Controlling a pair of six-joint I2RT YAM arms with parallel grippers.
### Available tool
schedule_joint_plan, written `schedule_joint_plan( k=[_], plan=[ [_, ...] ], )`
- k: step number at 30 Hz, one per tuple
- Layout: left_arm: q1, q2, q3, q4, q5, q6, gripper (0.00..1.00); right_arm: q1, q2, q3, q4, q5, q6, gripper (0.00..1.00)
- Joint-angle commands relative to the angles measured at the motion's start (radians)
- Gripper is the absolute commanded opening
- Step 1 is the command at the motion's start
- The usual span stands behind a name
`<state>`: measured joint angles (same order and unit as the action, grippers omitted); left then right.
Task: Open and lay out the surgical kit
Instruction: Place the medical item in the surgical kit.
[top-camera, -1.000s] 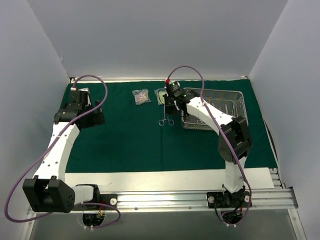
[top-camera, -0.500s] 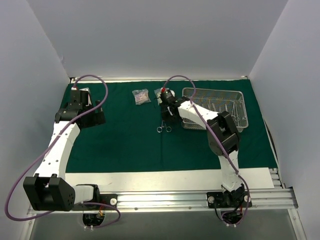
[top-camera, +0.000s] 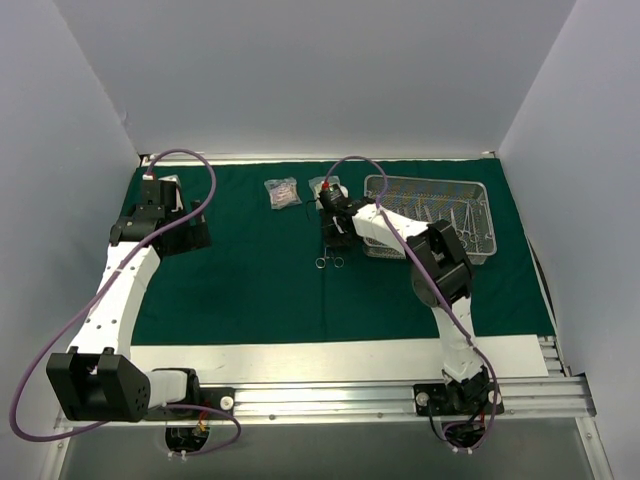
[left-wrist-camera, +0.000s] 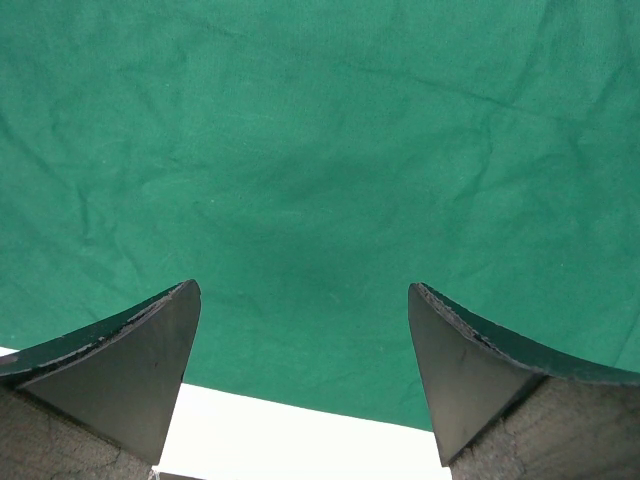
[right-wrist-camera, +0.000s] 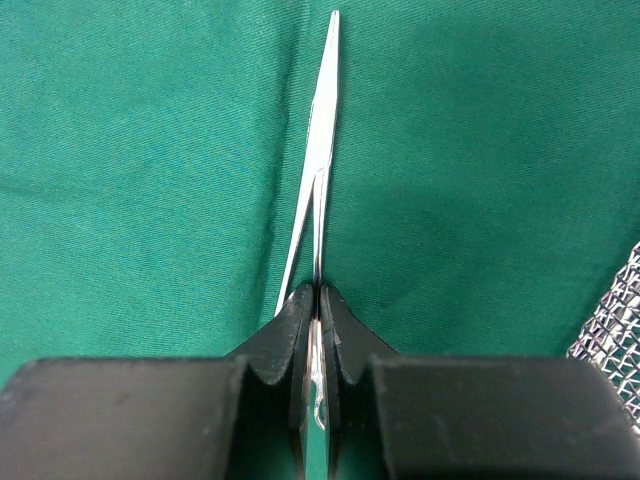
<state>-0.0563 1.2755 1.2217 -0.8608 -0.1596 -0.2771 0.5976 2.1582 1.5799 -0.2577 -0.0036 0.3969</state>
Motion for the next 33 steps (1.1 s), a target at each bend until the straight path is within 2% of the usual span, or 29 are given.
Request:
schedule_joint_plan(
  k=[1, 11, 21, 33],
  plan=[
    [0.003, -0.005, 0.016, 0.039, -0.001, -0.001, 0.94, 0.008, 0.022, 0.011, -0.029, 0.028, 0.013, 0.00],
    [0.003, -0.007, 0.006, 0.040, 0.003, -0.004, 0.94, 0.008, 0.006, 0.003, -0.043, 0.020, 0.031, 0.15],
    [0.003, -0.002, 0.007, 0.042, 0.006, -0.004, 0.94, 0.008, -0.037, 0.038, -0.064, 0.037, 0.031, 0.16],
    [0.003, 0.008, 0.009, 0.049, 0.015, -0.011, 0.94, -0.018, -0.196, 0.157, -0.133, 0.030, -0.015, 0.21]
  ],
)
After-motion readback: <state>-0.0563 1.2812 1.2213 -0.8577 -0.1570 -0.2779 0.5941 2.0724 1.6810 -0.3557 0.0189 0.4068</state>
